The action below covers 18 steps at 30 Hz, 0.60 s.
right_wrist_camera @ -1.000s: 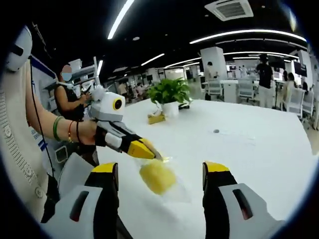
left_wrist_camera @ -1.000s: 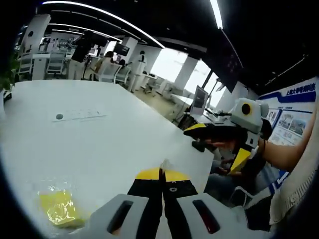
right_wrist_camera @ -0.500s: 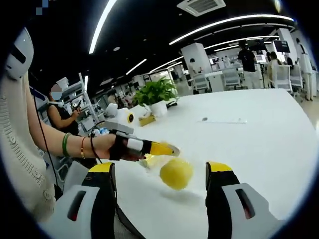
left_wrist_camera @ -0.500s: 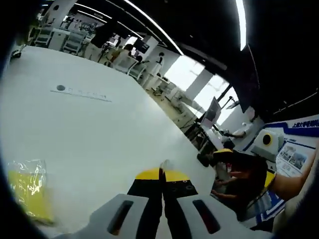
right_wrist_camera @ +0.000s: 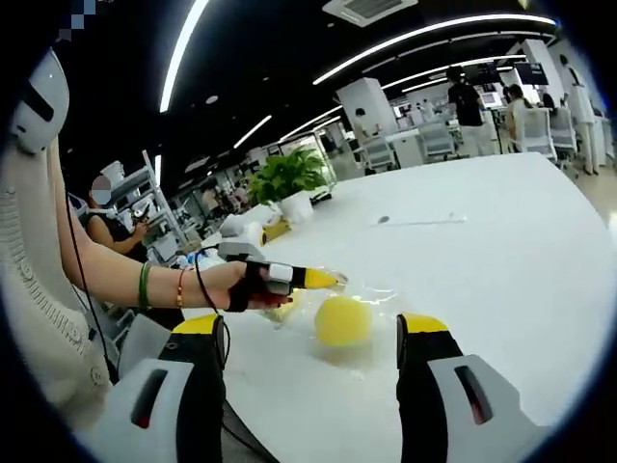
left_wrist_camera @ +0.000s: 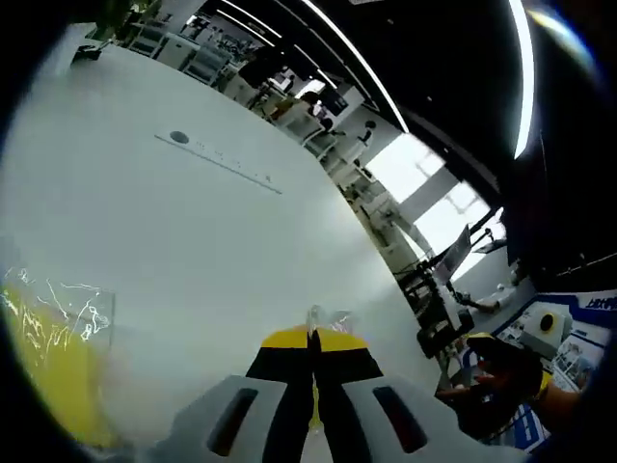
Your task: Compare the silicone blocks by pressing each to a similar depth, holding the contact briefly, and releasing to observe deformation and rebound differences across the visible hardness samples.
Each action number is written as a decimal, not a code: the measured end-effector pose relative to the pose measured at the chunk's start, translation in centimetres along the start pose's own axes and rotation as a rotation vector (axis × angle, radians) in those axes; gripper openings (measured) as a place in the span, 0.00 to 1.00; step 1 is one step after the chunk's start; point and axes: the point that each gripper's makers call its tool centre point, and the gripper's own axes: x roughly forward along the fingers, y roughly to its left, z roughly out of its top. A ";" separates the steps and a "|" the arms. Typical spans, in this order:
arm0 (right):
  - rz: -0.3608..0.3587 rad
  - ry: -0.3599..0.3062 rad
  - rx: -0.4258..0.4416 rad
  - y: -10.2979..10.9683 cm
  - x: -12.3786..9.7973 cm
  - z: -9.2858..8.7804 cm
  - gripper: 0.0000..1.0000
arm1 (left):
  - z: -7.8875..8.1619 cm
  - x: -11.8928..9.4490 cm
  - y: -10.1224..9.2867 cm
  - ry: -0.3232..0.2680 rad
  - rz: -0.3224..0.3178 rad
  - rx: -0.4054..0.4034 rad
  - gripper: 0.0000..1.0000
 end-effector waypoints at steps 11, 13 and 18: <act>-0.029 0.013 0.022 -1.9 0.0 -0.2 0.66 | 0.3 2.7 3.5 0.017 0.069 -0.029 0.00; -0.032 0.013 0.022 -2.0 0.1 -0.1 0.66 | -0.2 2.8 4.4 0.027 0.106 -0.024 0.00; -0.037 0.010 0.021 -2.2 0.1 0.1 0.66 | -0.8 2.9 5.9 0.033 0.135 -0.062 0.00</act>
